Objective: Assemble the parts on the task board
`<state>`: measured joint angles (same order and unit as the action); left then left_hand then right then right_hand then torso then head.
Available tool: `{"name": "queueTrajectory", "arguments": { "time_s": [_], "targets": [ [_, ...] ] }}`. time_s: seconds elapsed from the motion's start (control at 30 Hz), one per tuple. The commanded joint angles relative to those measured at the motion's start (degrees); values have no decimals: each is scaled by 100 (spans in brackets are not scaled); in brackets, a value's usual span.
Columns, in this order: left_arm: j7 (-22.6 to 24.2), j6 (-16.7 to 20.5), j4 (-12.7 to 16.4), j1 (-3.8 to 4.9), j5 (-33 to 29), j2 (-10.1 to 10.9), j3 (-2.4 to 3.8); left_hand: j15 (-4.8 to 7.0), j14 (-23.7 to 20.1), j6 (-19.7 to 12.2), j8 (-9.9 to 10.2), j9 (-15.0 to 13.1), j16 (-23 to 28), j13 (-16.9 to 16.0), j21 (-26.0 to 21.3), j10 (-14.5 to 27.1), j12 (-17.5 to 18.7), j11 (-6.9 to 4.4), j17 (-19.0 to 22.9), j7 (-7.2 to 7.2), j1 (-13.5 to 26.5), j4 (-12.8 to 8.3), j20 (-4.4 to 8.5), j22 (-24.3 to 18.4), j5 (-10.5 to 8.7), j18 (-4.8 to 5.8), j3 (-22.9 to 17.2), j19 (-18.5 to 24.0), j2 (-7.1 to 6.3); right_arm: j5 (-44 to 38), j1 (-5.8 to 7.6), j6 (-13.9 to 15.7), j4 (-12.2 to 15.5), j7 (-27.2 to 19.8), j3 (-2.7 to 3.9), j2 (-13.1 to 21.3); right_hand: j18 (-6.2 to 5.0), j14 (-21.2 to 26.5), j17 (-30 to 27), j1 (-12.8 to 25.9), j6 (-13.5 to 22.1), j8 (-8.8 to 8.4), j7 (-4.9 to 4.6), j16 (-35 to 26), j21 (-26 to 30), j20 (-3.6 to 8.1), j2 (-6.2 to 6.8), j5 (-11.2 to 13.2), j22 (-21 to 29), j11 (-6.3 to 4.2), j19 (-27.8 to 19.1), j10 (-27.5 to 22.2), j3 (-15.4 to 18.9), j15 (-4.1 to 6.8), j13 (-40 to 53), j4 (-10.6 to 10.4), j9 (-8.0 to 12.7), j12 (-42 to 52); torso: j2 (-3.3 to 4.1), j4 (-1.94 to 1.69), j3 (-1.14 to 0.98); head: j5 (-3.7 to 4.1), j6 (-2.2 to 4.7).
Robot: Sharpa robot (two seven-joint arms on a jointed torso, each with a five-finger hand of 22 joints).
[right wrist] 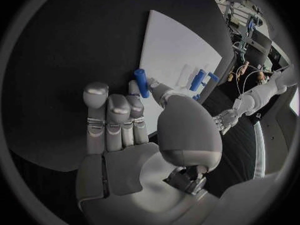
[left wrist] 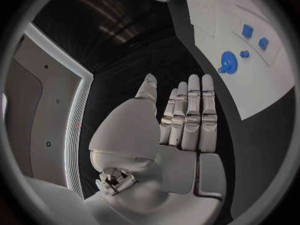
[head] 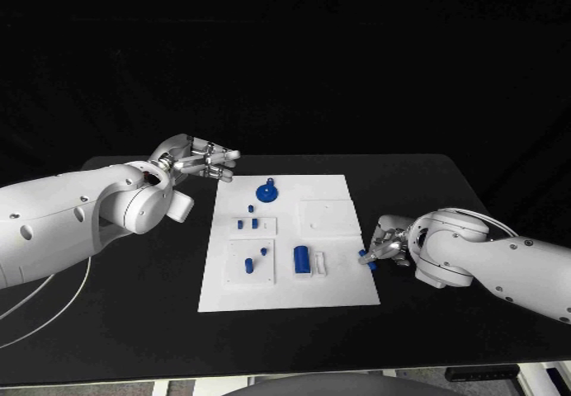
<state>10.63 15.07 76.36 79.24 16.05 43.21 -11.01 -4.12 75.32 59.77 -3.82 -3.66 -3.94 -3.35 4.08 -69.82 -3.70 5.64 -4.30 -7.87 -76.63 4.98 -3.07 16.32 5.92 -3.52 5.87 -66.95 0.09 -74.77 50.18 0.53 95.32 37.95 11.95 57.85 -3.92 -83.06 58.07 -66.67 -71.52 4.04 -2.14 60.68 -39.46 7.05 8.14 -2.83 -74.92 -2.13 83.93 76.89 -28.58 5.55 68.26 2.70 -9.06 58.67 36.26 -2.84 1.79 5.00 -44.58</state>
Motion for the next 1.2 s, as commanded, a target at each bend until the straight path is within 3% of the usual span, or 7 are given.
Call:
{"name": "queueTrajectory", "arguments": {
  "time_s": [0.03,0.33,0.47,0.67,0.8,0.93,1.2],
  "targets": [
    [10,-85,12,2,-34,-3,3,-3,-29,-11,-4,-7,22,-8,33,3,-11,-4,-8,26,39,27,-3,-5,-20,32,-6,-45,4,36,-102,-59,-57,89,-76,-45,74,-18,-16,71,-62,-37,15,-8,-19,-24,-162,-81,-421,-50,302,-6,-92,-1,10,346,285,8,-4,2,5,3,-7],
    [3,-83,12,2,-34,1,3,-3,-29,-10,-5,-7,22,-8,33,2,-11,-4,-8,26,33,22,-2,-8,-19,32,-5,-46,3,393,-105,285,-37,21,-75,13,96,-19,-56,183,-198,-34,48,13,-95,-34,-461,-365,-436,-75,303,117,-22,-9,43,849,171,77,-3,4,3,-9,0],
    [2,-81,9,2,-34,-1,2,-3,-29,-10,-5,-7,22,-8,33,2,-11,-4,-8,26,33,22,-2,-8,-19,32,-5,-46,3,531,-104,393,28,-9,-41,105,112,-23,-72,220,-226,-36,74,20,-108,-22,-481,-303,-433,-90,307,147,84,1,42,815,203,68,-6,4,2,-13,5],
    [1,-75,0,2,-34,-9,2,-3,-29,-10,-5,-7,22,-8,33,2,-11,-4,-8,26,33,22,-2,-8,-19,32,-5,-46,3,614,-65,484,191,-44,152,238,130,-23,-87,263,-276,-36,99,34,-130,-11,-491,-264,-434,-112,307,186,121,12,68,759,281,88,-8,15,10,-14,22],
    [-1,-77,-4,2,-34,-16,2,-3,-29,-10,-5,-7,22,-8,33,2,-11,-4,-8,26,33,22,-2,-8,-19,32,-5,-46,3,759,-7,544,322,-92,214,264,135,-22,-94,325,-284,-38,110,36,-132,-8,-498,-220,-432,-118,308,200,138,16,79,690,307,97,-3,8,3,-15,26],
    [-3,-76,-6,3,-34,-24,2,-2,-28,-11,-4,-6,22,-8,35,3,-10,-4,-8,25,37,24,-2,-21,-20,32,1,-49,10,1106,41,632,485,-138,246,234,145,-20,-90,354,-303,-38,130,60,-166,6,-431,-38,-438,-125,309,212,223,27,94,406,387,93,-1,-7,0,-12,23],
    [-6,-76,-10,3,-34,-31,2,-2,-28,-11,-4,-6,22,-8,35,3,-10,-4,-8,25,37,24,-2,-21,-20,32,1,-49,10,1335,64,776,693,-149,258,69,144,-19,-109,325,-316,-36,124,58,-159,5,-428,-41,-433,-125,309,218,256,26,108,327,431,89,-4,-1,9,-42,-7]
  ]
}}
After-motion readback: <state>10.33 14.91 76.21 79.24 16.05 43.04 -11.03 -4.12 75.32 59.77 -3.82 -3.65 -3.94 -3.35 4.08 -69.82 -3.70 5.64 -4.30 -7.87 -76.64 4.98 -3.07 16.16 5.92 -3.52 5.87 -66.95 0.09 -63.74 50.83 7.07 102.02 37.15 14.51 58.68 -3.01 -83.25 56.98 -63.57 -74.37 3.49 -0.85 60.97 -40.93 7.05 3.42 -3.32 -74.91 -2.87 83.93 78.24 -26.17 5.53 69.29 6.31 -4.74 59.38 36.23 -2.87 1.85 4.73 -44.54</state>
